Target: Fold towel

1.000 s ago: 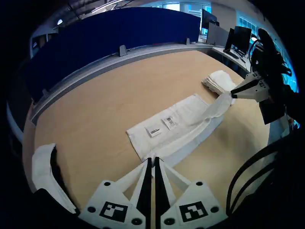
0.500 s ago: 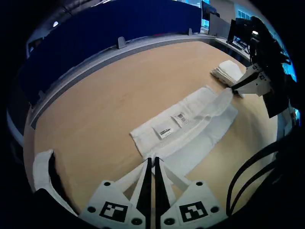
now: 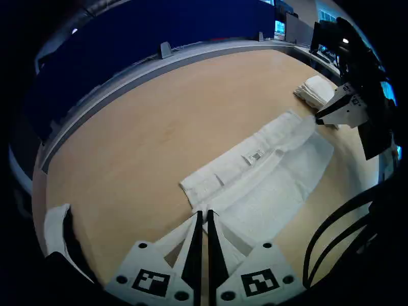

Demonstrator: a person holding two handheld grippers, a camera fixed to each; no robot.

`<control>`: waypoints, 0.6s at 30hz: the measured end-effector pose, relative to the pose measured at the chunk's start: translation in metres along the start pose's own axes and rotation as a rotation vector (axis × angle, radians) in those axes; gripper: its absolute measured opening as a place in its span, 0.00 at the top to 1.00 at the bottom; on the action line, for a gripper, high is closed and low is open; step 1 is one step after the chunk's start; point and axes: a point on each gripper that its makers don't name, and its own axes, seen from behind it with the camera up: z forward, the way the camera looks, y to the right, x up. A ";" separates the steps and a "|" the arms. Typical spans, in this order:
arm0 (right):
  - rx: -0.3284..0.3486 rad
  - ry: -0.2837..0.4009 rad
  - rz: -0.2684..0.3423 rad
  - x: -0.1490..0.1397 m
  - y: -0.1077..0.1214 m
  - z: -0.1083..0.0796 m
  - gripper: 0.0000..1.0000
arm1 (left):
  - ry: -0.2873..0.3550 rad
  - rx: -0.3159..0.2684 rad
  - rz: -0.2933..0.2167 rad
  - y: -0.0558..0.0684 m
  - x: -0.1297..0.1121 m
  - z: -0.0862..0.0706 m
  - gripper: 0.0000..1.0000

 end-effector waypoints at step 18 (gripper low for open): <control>-0.099 0.052 -0.012 0.020 0.016 0.009 0.18 | 0.040 0.034 -0.001 -0.015 0.014 0.001 0.40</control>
